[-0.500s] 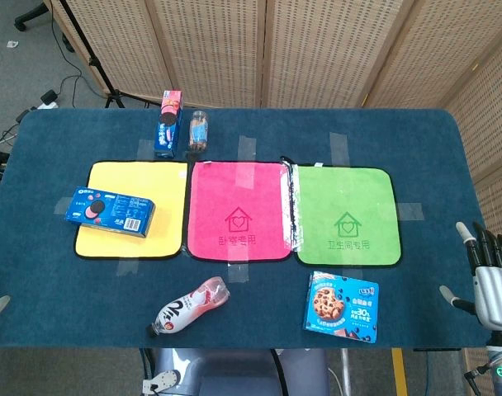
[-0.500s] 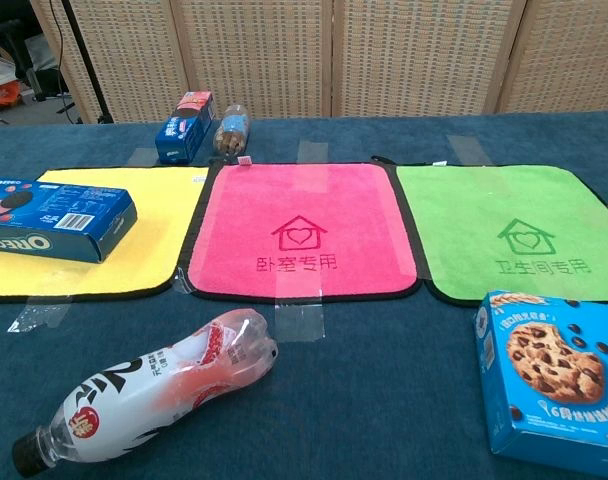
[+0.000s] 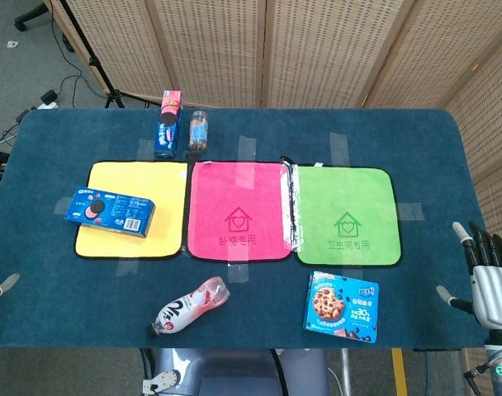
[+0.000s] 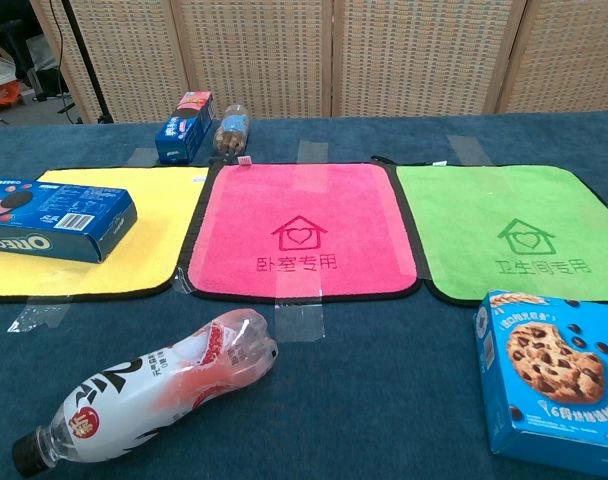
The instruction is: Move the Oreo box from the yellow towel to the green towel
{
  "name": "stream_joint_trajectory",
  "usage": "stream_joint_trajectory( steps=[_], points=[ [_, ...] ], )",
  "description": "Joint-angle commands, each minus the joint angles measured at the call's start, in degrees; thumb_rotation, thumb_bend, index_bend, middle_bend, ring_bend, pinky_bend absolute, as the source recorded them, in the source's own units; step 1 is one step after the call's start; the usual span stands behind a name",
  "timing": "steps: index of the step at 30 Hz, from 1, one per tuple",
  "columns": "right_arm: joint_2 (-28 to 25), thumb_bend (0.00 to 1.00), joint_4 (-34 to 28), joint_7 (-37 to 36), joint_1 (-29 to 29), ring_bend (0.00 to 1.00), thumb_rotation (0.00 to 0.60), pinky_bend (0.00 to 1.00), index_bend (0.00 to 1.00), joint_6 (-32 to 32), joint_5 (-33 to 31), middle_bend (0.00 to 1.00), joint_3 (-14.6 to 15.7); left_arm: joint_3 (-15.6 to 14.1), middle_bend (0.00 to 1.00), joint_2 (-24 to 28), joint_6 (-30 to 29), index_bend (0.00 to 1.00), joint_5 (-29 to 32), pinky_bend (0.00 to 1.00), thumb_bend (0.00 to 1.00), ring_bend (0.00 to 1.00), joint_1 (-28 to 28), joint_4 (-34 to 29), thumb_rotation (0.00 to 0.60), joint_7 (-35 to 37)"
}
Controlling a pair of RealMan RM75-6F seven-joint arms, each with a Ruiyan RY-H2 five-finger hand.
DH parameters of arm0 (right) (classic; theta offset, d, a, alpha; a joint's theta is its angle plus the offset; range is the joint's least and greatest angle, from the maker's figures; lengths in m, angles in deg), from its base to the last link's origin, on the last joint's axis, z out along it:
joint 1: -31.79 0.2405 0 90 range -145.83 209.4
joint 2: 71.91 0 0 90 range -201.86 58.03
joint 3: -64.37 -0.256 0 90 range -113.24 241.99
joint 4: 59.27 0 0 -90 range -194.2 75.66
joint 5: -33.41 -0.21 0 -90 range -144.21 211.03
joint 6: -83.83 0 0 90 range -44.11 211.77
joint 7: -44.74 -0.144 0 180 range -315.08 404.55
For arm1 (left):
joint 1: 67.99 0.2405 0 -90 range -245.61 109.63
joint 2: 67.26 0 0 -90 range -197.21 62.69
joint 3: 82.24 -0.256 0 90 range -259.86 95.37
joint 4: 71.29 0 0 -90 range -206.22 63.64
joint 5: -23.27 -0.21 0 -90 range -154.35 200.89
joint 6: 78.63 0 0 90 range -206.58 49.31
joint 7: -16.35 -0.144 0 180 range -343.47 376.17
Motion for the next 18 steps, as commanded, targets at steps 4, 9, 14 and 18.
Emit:
stream_joint_trajectory(
  steps=[4, 9, 14, 18],
  points=[
    [0.26, 0.0, -0.01, 0.04, 0.28, 0.0, 0.6, 0.0, 0.0, 0.61, -0.03, 0.0, 0.14, -1.36, 0.0, 6.23, 26.05, 0.0, 1.42, 0.0, 0.41, 0.0, -10.17, 2.66, 0.6, 50.93],
    [0.0, 0.0, 0.18, -1.08, 0.17, 0.0, 0.6, 0.0, 0.0, 0.48, 0.12, 0.0, 0.09, -1.3, 0.0, 6.29, 34.58, 0.0, 3.18, 0.0, 0.69, 0.0, -14.11, 4.46, 0.6, 61.47],
    [-0.31, 0.0, 0.28, -1.85, 0.23, 0.0, 0.6, 0.0, 0.0, 0.83, -0.23, 0.0, -0.01, 0.44, 0.0, 4.51, 43.75, 0.0, 10.45, 0.0, 0.79, 0.0, -17.99, 5.55, 0.6, 60.33],
    [-0.37, 0.0, 0.4, -2.11, 0.37, 0.0, 0.6, 0.0, 0.0, 1.2, -0.67, 0.0, -0.17, 2.42, 0.0, 2.44, 47.82, 0.0, 17.21, 0.0, 0.81, 0.0, -19.71, 7.21, 0.6, 58.41]
  ],
)
